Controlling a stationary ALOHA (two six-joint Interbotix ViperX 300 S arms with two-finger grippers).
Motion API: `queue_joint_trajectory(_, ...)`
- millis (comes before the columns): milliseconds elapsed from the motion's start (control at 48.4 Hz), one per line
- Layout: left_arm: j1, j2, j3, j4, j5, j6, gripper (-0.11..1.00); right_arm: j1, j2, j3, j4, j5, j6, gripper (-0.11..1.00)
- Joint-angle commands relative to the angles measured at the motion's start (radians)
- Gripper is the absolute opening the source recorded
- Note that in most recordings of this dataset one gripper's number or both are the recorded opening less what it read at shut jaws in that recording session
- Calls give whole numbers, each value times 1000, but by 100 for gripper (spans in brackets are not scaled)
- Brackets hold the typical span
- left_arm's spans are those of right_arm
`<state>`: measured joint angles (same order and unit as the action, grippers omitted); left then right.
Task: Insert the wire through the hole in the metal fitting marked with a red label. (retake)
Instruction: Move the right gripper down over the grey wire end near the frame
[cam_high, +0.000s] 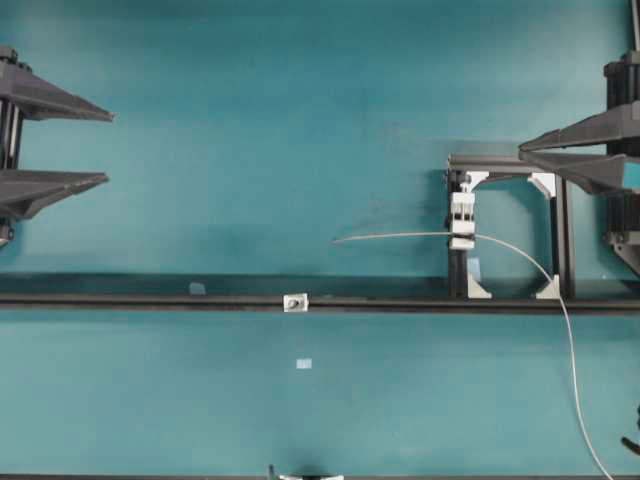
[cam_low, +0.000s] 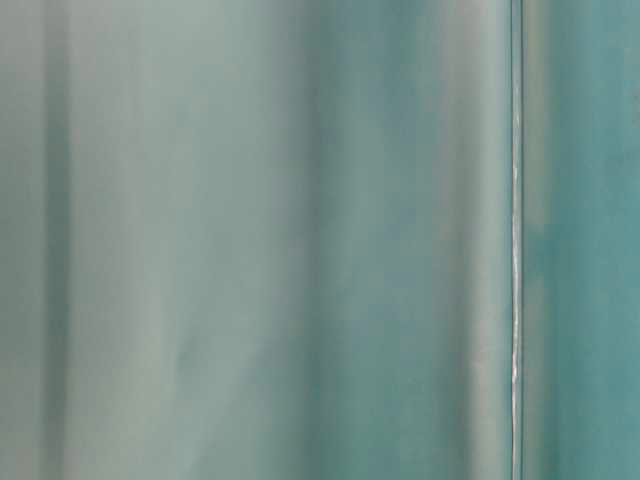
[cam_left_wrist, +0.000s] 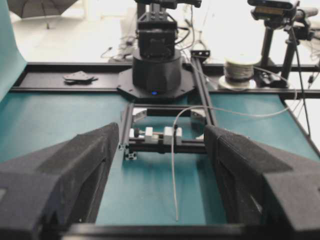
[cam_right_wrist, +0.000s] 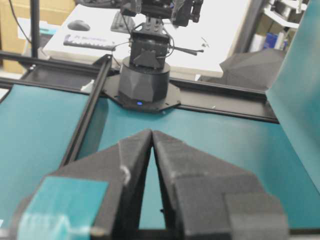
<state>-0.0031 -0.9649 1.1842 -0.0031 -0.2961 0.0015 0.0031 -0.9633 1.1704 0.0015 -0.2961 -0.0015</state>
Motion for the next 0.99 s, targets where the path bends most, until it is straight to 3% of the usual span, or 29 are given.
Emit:
queue_joint_trajectory(0, -9, 14, 9, -26, -29, 2, 24, 2, 6, -2, 2, -9, 9, 24)
queue_joint_trajectory(41, -8, 14, 17, -26, -38, -2, 22, 2, 6, 11, 5, -28, 14, 22)
queue_joint_trajectory(145, -8, 14, 35, -26, -58, 2, 2, 2, 15, 35, 11, -83, 51, 4)
queue_joint_trajectory(227, -8, 12, 49, -26, -74, 8, -7, 2, 29, 49, 11, -110, 80, 1)
queue_joint_trajectory(434, -8, 14, 67, -26, -86, 8, -8, 2, 95, 60, 11, -123, 97, 2)
queue_joint_trajectory(495, -8, 14, 74, -26, -86, 6, -3, 2, 110, 60, 11, -118, 104, 5)
queue_joint_trajectory(557, -8, 15, 77, -26, -84, 6, 5, 2, 123, 61, 11, -117, 115, 17)
queue_joint_trajectory(640, -8, 15, 83, -26, -81, 6, 21, 2, 130, 63, 11, -117, 138, 38)
queue_joint_trajectory(743, -8, 18, 86, -26, -81, 6, 49, -3, 149, 69, 11, -117, 181, 69)
queue_joint_trajectory(846, -5, 52, 81, -26, -86, 6, 78, -12, 190, 71, 11, -115, 213, 67)
queue_joint_trajectory(970, 3, 149, 60, -26, -87, 6, 79, -14, 267, 57, 11, -117, 235, 66)
